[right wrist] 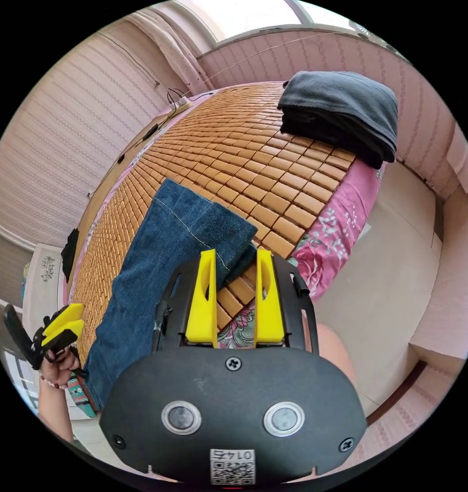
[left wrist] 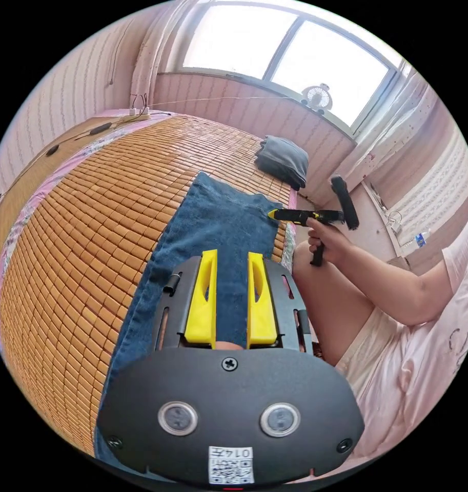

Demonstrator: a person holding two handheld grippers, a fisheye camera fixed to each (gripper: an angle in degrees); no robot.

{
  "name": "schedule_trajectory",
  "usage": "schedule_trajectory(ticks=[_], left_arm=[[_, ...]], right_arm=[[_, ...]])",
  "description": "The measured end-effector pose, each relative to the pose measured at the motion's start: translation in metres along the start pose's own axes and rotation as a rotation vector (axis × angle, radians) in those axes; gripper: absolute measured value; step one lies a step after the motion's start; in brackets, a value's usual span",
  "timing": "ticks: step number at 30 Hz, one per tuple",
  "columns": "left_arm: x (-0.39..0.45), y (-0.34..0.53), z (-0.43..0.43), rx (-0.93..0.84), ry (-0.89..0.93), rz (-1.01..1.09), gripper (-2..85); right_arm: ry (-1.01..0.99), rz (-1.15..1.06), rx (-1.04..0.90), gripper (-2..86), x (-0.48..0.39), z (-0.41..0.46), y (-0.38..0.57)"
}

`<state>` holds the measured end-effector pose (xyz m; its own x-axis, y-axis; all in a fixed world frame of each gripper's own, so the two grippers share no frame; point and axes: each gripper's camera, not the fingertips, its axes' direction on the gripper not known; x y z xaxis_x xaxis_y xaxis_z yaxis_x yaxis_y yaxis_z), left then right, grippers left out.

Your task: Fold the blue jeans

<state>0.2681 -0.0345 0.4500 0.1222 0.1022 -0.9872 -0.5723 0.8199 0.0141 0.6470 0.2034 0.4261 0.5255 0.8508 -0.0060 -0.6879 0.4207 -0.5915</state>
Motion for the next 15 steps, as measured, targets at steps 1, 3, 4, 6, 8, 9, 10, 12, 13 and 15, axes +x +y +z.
schedule_trajectory(ticks=[1, 3, 4, 6, 8, 9, 10, 12, 13, 15], left_arm=[[-0.006, -0.014, 0.010, 0.002, -0.025, -0.005, 9.8], [-0.016, -0.037, 0.024, 0.021, -0.066, -0.009, 10.0], [-0.024, -0.052, 0.035, 0.014, -0.084, -0.008, 10.3], [-0.036, -0.075, 0.058, -0.040, -0.083, -0.001, 11.0], [-0.047, -0.099, 0.092, -0.135, -0.087, 0.028, 11.9], [-0.048, -0.104, 0.100, -0.159, -0.100, 0.046, 12.2], [-0.048, -0.113, 0.116, -0.203, -0.128, 0.082, 12.5], [-0.047, -0.125, 0.139, -0.274, -0.157, 0.127, 13.2], [-0.046, -0.131, 0.154, -0.328, -0.145, 0.140, 13.3], [-0.043, -0.135, 0.171, -0.391, -0.156, 0.163, 13.2]], right_arm=[[-0.030, 0.011, 0.002, 8.6, 0.004, -0.002, -0.001], [-0.124, 0.040, 0.010, 5.2, 0.022, -0.012, -0.006], [-0.139, 0.044, 0.007, 4.8, 0.027, -0.015, -0.007], [-0.221, 0.050, 0.002, 3.7, 0.045, -0.029, -0.013], [-0.287, 0.061, -0.004, 3.3, 0.059, -0.041, -0.016], [-0.315, 0.062, -0.014, 3.0, 0.068, -0.048, -0.018], [-0.324, 0.059, -0.017, 3.0, 0.072, -0.052, -0.018], [-0.340, 0.040, -0.031, 2.7, 0.087, -0.064, -0.017], [-0.351, 0.044, -0.031, 2.7, 0.091, -0.066, -0.016], [-0.417, 0.078, -0.032, 2.5, 0.108, -0.073, -0.013]])
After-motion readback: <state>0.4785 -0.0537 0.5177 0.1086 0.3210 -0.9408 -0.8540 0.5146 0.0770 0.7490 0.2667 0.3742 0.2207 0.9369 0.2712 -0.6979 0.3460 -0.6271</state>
